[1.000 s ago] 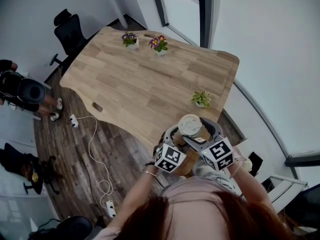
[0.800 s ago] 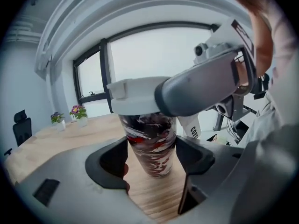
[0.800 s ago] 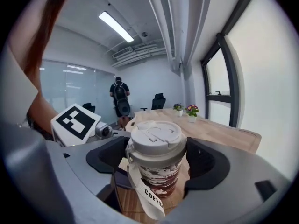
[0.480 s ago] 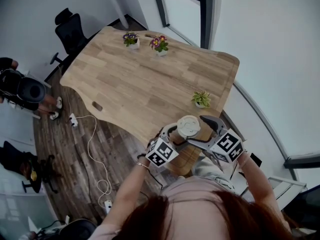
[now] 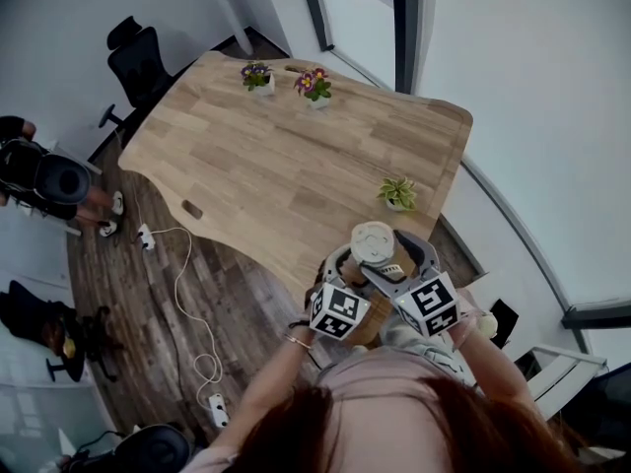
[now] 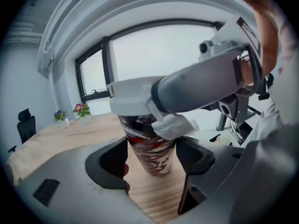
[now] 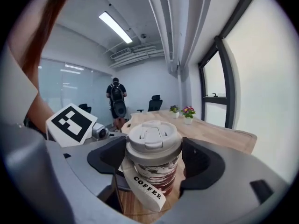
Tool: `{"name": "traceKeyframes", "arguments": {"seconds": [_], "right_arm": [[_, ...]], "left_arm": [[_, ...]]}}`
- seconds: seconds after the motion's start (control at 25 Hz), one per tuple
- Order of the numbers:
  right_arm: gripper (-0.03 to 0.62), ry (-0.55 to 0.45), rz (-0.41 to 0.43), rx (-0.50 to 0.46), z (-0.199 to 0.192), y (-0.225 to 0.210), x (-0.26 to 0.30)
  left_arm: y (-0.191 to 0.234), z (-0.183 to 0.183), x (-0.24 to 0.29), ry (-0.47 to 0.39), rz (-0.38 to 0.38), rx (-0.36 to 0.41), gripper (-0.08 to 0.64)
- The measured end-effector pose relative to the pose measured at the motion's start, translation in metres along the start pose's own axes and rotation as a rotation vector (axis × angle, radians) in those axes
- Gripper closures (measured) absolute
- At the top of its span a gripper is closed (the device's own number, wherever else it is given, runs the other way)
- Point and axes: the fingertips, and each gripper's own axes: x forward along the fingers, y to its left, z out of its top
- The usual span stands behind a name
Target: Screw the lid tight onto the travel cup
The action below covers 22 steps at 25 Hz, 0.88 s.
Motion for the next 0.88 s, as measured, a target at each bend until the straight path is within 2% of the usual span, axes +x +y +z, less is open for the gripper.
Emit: {"name": "traceKeyframes", "arguments": {"seconds": [0.04,0.12,0.24,0.36,0.52,0.64,0.8,0.88], "right_arm": [[0.218,-0.002,0.001,0.001,0.000,0.001,0.000],[0.216,0.006,0.056,-0.004,0.001,0.005,-0.001],[0.216,0.052,0.175,-0.032,0.000,0.007,-0.004],[0.215,0.101,0.242,-0.072,0.000,0.004,-0.005],[0.216,0.131,0.303,-0.100,0.003,0.006,0.002],[0.218,0.102,0.245,-0.112,0.004,0.007,0.005],[0.218,0.052,0.044,-0.061,0.006,-0.003,0.007],[0.218,0.042,0.000,-0.049,0.007,-0.004,0.009]], "left_arm": [[0.000,0.000,0.000,-0.003,0.010,-0.009,0.242],[0.000,-0.002,0.000,-0.009,-0.018,0.000,0.245],[-0.001,-0.006,-0.003,-0.018,-0.136,0.057,0.245],[-0.001,-0.008,-0.008,-0.007,-0.251,0.118,0.249],[0.001,-0.010,-0.007,0.011,-0.296,0.149,0.249],[0.002,-0.007,-0.004,0.003,-0.227,0.113,0.249],[0.005,0.001,0.001,-0.010,-0.020,-0.002,0.249],[0.006,0.002,0.003,-0.019,0.038,-0.041,0.249]]}}
